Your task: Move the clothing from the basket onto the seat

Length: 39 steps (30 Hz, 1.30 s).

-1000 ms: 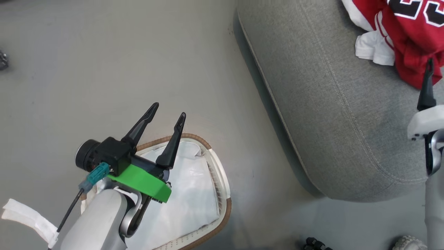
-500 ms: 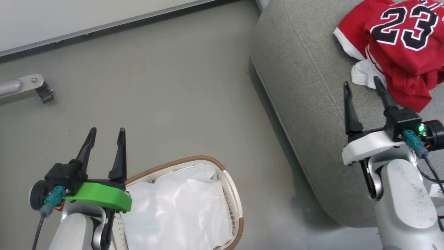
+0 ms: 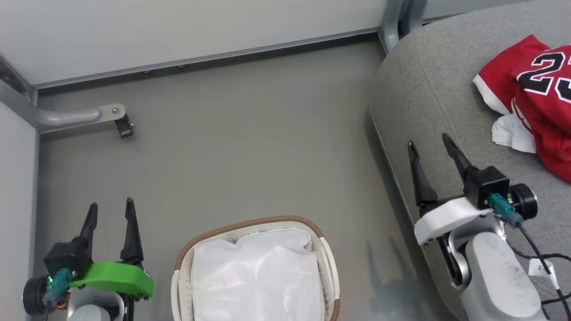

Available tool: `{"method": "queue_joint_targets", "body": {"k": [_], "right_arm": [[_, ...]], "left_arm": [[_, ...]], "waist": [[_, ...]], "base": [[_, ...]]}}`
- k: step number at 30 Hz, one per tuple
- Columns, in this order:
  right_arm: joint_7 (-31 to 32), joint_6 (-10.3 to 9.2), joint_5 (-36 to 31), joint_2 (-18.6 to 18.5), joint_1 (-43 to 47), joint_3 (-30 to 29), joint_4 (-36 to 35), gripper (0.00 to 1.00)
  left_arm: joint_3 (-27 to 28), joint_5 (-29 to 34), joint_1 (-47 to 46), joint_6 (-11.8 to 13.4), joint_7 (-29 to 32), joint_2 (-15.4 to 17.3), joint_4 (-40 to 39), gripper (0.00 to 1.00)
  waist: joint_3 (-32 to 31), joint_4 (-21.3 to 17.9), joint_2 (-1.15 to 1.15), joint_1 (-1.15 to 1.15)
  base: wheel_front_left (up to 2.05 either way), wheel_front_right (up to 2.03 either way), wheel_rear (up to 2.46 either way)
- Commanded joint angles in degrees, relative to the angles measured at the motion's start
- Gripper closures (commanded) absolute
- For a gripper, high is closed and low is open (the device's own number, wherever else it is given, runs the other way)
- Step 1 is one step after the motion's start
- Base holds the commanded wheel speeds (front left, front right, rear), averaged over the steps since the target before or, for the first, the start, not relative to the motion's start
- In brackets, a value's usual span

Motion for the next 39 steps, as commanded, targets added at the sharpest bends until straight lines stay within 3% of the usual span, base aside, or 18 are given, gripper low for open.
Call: {"method": "queue_joint_targets", "body": {"k": [1, 12, 13, 17, 39], "right_arm": [[-0.28, -0.08, 0.16, -0.17, 1.86, 0.52, 0.32, 0.0], [-0.28, -0.08, 1.84, -0.2, 6.79, 1.24, 0.68, 0.0], [0.0, 0.0, 1.53, 0.04, 6.34, 1.3, 0.62, 1.0], [0.29, 0.01, 2.06, 0.35, 6.95, 1.25, 2.17, 1.0], [6.15, 0.0, 26.08, 0.21, 8.84, -1.69, -0.11, 1.0]], "left_arm": [[0.47, 1.05, 1.42, 0.04, -0.04, -0.19, 0.14, 0.0], [0.55, -0.98, 6.46, 0.04, -0.04, -2.3, -1.21, 0.0], [0.48, -1.08, 5.95, 0.0, 0.0, -2.08, -1.25, 1.0], [0.2, -1.61, 5.98, 0.0, 0.23, -2.41, 0.36, 1.0], [1.01, -23.25, 4.93, 0.01, 6.16, -2.62, -1.88, 1.0]], "waist": [[-2.61, 2.06, 0.0, 0.0], [-5.79, 2.8, 0.0, 0.0], [-5.67, 2.68, 0.0, 0.0], [-5.76, 2.75, 0.0, 0.0], [-6.75, 2.92, 0.0, 0.0]], "base": [[0.0, 0.0, 0.0], [0.0, 0.0, 0.0], [0.0, 0.0, 0.0], [0.0, 0.0, 0.0], [0.0, 0.0, 0.0]]}}
